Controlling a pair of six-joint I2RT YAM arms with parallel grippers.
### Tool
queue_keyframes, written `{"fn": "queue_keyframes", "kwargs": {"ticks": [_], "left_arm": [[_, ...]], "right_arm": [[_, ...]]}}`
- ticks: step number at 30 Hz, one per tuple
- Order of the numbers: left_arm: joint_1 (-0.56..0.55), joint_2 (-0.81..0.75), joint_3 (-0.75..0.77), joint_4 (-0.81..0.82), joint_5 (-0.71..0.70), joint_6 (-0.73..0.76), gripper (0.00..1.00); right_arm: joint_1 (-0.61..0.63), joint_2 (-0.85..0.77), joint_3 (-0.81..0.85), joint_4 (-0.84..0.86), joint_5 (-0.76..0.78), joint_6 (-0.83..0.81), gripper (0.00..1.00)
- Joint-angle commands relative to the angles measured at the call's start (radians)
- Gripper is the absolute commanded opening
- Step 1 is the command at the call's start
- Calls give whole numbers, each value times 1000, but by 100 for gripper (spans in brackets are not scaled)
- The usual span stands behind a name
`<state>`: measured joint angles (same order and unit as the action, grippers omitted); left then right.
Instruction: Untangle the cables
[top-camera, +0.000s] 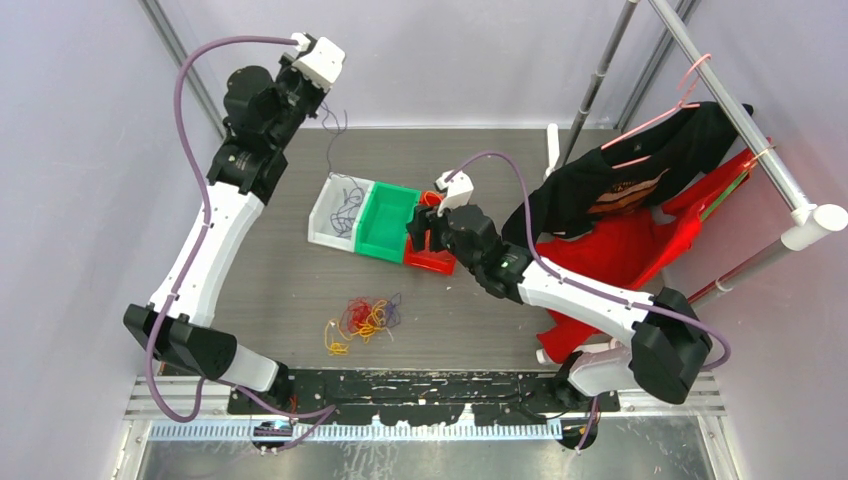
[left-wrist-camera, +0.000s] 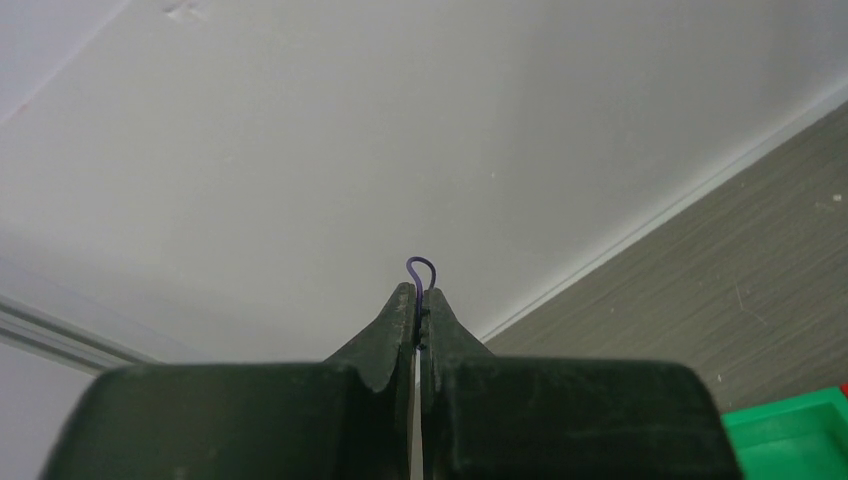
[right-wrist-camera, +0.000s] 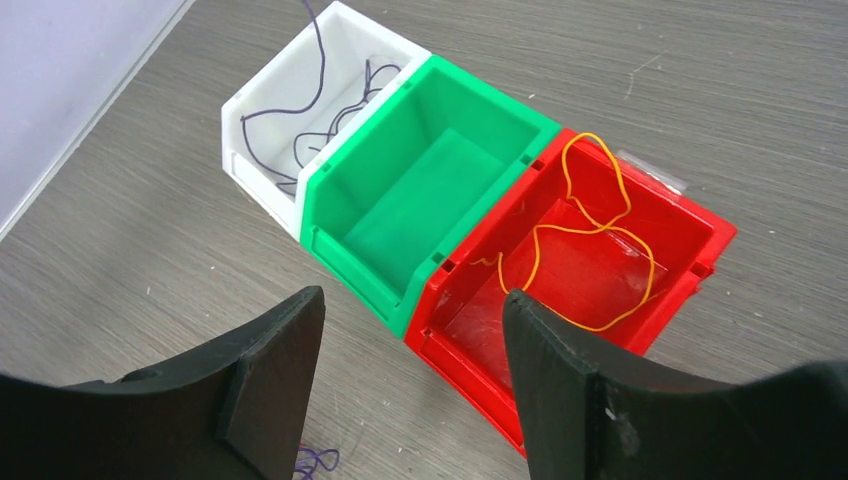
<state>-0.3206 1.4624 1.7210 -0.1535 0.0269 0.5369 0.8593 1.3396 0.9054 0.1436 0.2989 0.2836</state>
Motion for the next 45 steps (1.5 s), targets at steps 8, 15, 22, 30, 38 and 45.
{"fn": "queue_keyframes", "kwargs": {"ticks": [8,15,22,30,38,45], "left_arm": [[56,49,18,81,0,64,0],[62,31,-91,33,31,124,0],[93,46,-30,-205,124,72,0],[93,-4,-93,-421,289,-7,0],[93,0,-221,-378,273,-22,0],[93,114,-133,-358,230,-13,0]], "right_arm": [[-26,-65,-20,15,37,38,68],[-30,-58,-20,14,33,47,67],[-35,-31,7,-5,40,46,67],[-48,-28,41,-27,33,50,66],[-51,-56,4,-18,42,65,66],[-59,-60,-7,-14,48,70,66]]}}
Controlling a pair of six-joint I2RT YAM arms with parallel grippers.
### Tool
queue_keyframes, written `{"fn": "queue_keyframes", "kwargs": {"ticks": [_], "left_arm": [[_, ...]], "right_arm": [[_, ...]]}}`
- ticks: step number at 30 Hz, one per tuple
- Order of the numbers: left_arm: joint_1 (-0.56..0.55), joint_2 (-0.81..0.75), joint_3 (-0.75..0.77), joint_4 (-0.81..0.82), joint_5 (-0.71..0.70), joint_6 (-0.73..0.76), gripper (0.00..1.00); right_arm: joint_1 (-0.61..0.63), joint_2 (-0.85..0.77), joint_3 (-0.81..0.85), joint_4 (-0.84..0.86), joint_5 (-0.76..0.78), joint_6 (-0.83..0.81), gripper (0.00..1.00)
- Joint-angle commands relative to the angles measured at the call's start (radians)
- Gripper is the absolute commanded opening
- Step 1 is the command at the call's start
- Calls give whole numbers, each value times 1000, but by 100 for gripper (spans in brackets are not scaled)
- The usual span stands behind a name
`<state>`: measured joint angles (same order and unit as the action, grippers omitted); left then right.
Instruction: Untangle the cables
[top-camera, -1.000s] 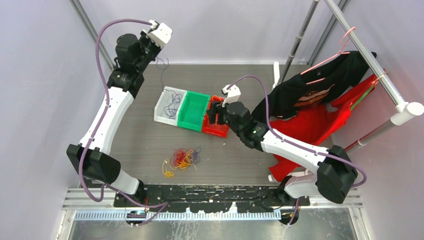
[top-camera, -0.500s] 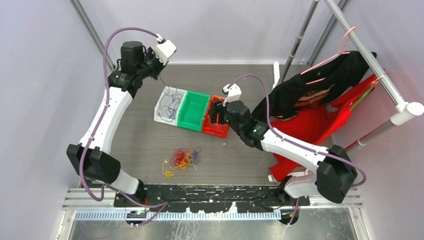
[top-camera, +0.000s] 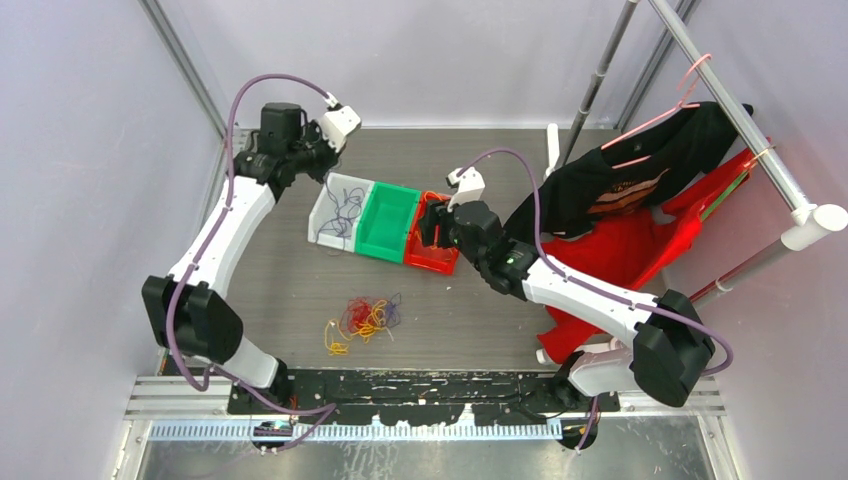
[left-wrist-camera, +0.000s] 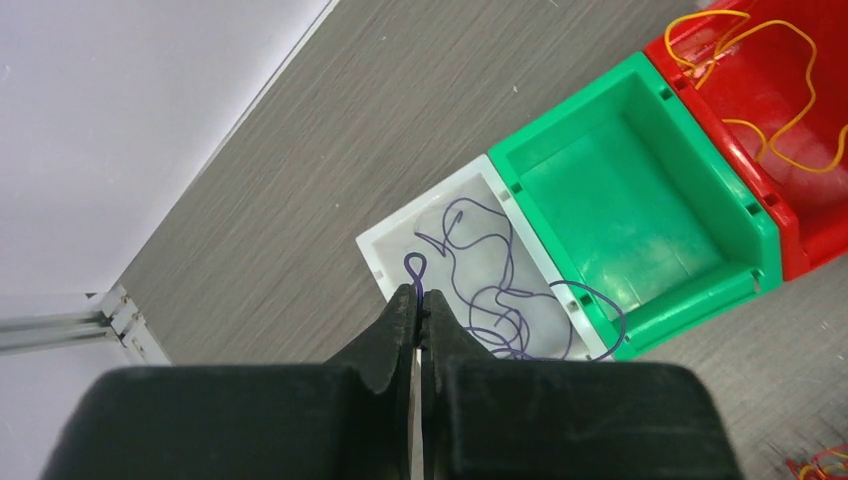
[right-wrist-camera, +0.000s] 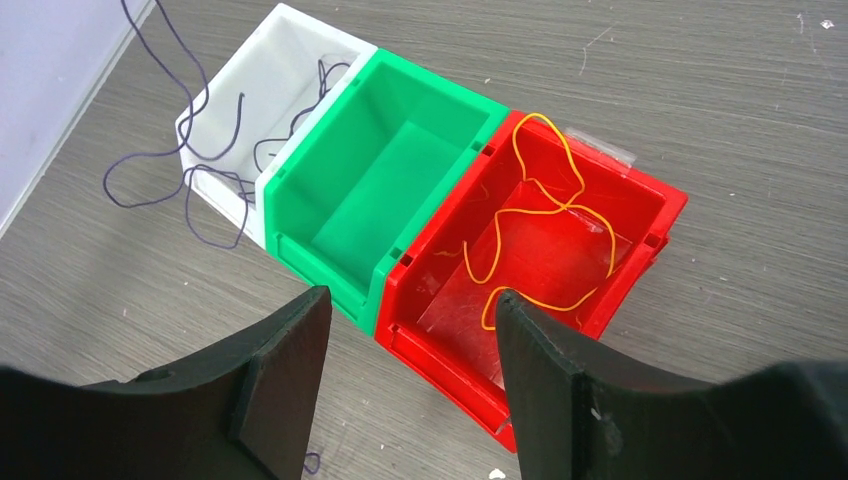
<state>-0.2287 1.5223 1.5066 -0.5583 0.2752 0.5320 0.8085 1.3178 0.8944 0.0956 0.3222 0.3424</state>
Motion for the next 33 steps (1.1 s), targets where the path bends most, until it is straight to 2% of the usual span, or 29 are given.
{"fn": "queue_keyframes", "kwargs": {"ticks": [1,6,11,17,20,26,33], "left_arm": [[1,71,87,54,-21,-11,0],[0,137,95,161,-62,-31,0],[1,183,145,296,-130,13,0],[0,268,220,247,-105,16,0],[1,257,137,239,-73,12,0],[0,189,-121,343,-58,59,0],[1,185,-203,351,-41,49,0]], "right_arm": [[-10,-39,4,36,26,11,66],[-18,-34,0,41,28,14,66],[-30,-13,3,49,16,17,66],[-41,15,0,73,6,26,66],[-45,15,-11,81,4,30,65],[-54,8,-29,84,4,36,65],[-54,8,-37,89,-29,52,65]]}}
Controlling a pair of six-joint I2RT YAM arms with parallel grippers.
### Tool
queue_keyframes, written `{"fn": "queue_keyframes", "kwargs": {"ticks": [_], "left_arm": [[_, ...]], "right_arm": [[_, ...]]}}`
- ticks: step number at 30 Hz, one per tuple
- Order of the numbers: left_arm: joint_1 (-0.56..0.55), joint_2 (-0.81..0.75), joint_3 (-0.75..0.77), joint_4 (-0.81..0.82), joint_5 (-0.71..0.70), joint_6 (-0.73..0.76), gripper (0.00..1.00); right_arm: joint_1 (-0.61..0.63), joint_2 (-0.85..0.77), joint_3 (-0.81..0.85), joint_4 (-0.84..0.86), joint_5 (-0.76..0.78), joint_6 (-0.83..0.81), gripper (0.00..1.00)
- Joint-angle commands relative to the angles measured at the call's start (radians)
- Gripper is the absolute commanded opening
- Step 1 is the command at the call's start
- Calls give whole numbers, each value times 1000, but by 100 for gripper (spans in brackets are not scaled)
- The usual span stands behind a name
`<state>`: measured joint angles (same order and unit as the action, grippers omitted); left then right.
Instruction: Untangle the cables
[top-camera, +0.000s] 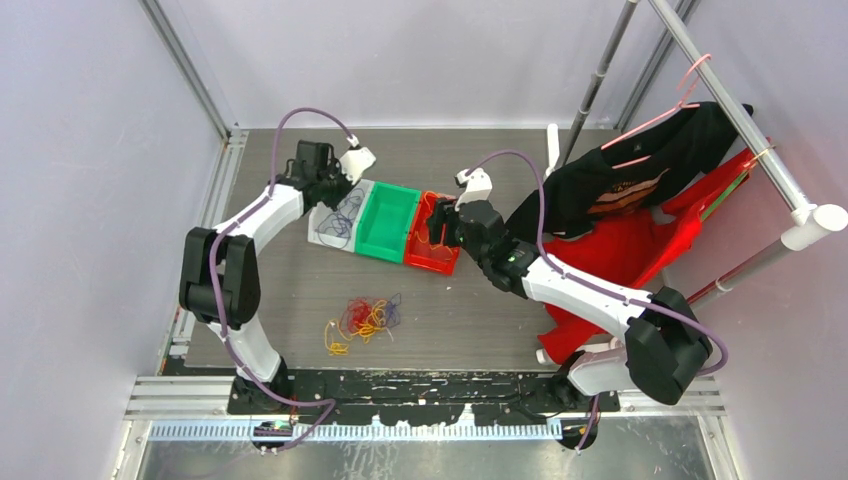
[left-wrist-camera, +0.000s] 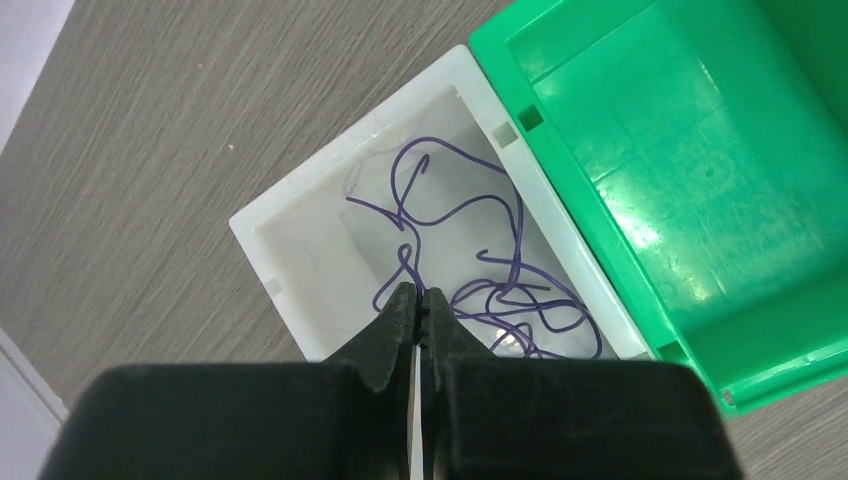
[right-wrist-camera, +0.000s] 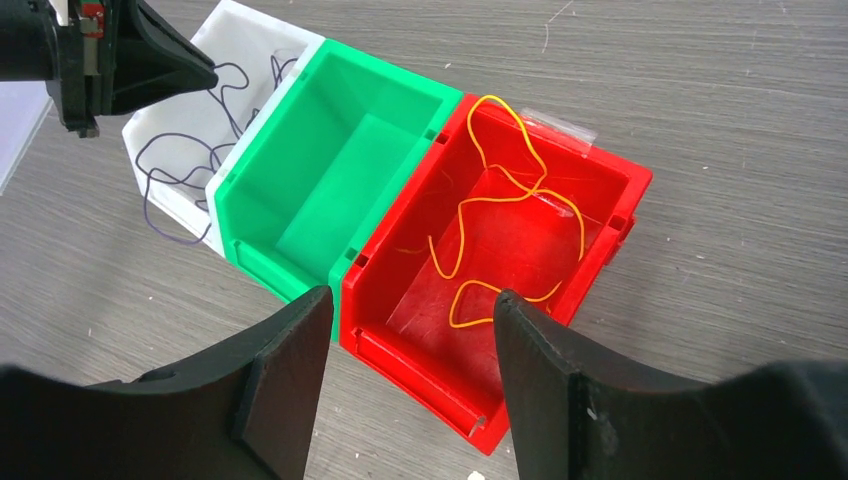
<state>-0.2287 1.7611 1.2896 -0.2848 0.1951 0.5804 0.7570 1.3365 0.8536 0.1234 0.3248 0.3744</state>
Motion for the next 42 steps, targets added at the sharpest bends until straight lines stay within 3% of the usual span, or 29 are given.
{"fn": "queue_keyframes", "kwargs": {"ticks": [1,8,11,13,17,19,22,26,29,34,42], "left_arm": [[1,-53,14,69,47,-6,0],[3,-28,98,-96,101,-8,2],[12,-16,177,-245,137,34,46],[25,-17,225,-312,162,45,63],[53,-23,322,-471,202,84,88],[56,-30,355,-548,200,128,94],[65,-51,344,-655,210,214,93],[71,-69,278,-700,156,265,79],[96,-98,216,-658,165,257,65],[98,-125,117,-549,205,225,51],[77,-54,99,-368,129,170,26]], "right_arm": [[-2,-10,4,61,-35,21,65],[-2,-16,10,53,-37,24,65],[-3,-20,10,51,-34,23,65],[-2,-22,13,51,-35,22,65],[-3,-25,19,51,-41,19,65],[-4,-26,21,48,-43,14,65],[-4,-34,13,48,-44,12,65],[-4,-41,-6,52,-46,17,66],[-4,-35,-25,61,-48,25,65],[-3,-8,-36,67,-49,42,65],[-2,14,-30,52,-63,83,62]]}}
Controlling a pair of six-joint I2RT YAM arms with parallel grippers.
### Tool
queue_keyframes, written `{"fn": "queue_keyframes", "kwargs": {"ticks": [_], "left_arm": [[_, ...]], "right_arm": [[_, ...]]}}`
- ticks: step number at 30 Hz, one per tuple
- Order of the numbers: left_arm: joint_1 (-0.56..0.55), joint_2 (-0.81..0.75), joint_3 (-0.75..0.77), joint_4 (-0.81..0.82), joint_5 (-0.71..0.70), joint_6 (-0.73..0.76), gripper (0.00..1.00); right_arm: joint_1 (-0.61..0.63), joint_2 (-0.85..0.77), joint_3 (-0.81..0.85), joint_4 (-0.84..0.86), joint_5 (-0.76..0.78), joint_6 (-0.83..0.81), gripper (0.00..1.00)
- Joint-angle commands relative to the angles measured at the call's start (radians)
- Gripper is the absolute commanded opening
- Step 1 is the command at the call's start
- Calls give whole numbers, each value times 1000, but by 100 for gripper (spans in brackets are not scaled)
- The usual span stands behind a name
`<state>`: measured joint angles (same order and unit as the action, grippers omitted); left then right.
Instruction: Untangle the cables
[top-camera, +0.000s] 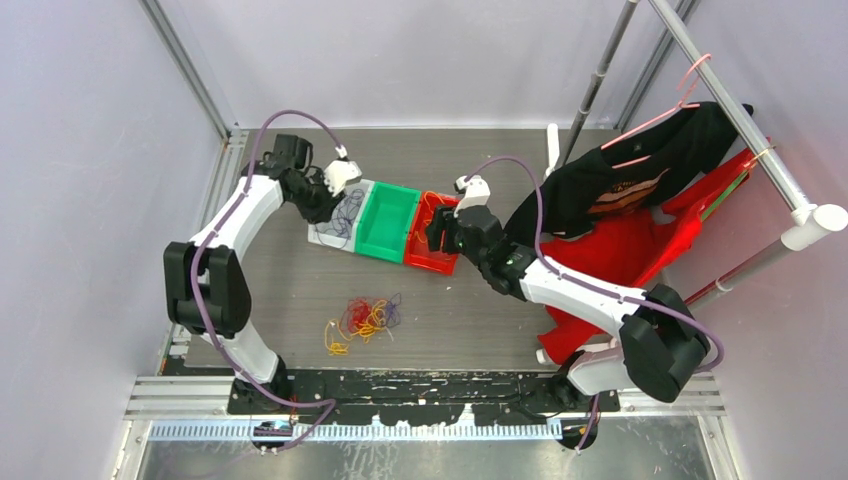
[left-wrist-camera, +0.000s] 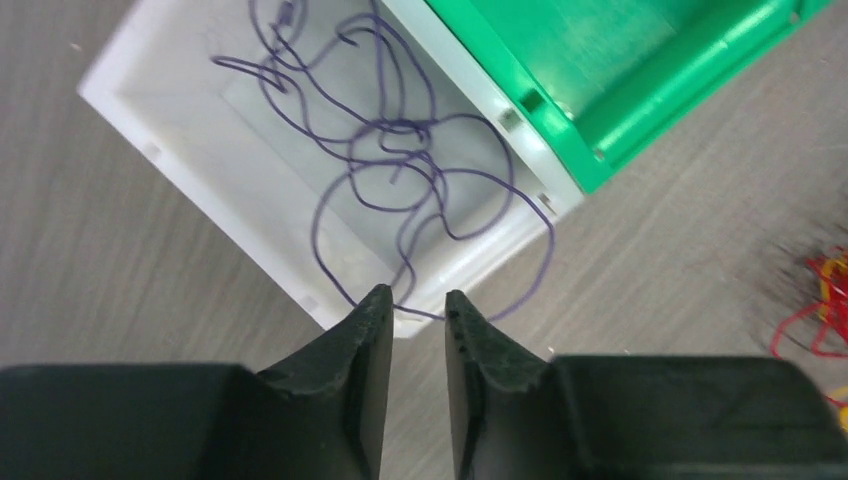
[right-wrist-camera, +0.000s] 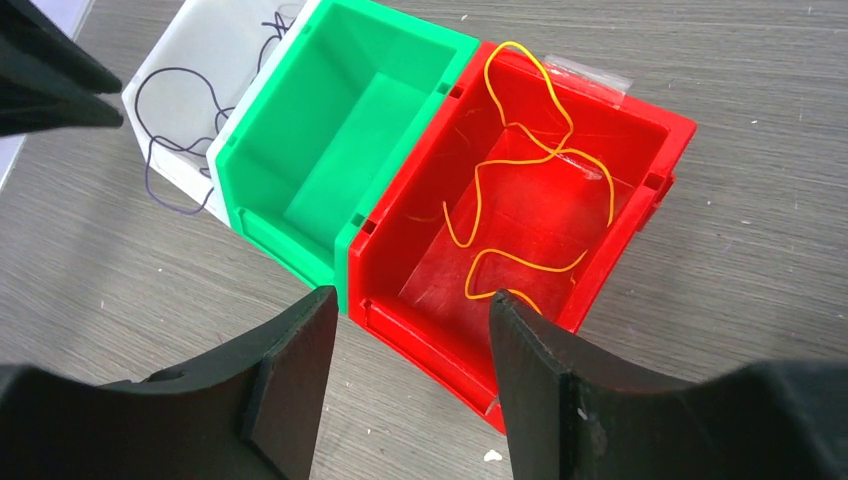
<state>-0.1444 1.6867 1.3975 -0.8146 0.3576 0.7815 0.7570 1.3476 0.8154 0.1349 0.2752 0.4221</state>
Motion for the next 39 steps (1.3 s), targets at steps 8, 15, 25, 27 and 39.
{"fn": "queue_keyframes", "kwargs": {"ticks": [8,15,25,27,39], "left_arm": [[-18,78,153,37,39,-101,46],[2,-66,197,-288,213,-41,90],[9,-270,-21,-531,270,165,100],[9,-286,-42,-522,276,148,99],[8,-327,-75,-490,328,91,92]], "right_arm": [[96,19,3,25,-53,16,65],[272,95,42,-13,-144,-10,65],[337,185,86,-42,-329,-54,56],[337,200,99,-57,-346,-68,54],[335,219,123,-57,-419,-111,15]]}}
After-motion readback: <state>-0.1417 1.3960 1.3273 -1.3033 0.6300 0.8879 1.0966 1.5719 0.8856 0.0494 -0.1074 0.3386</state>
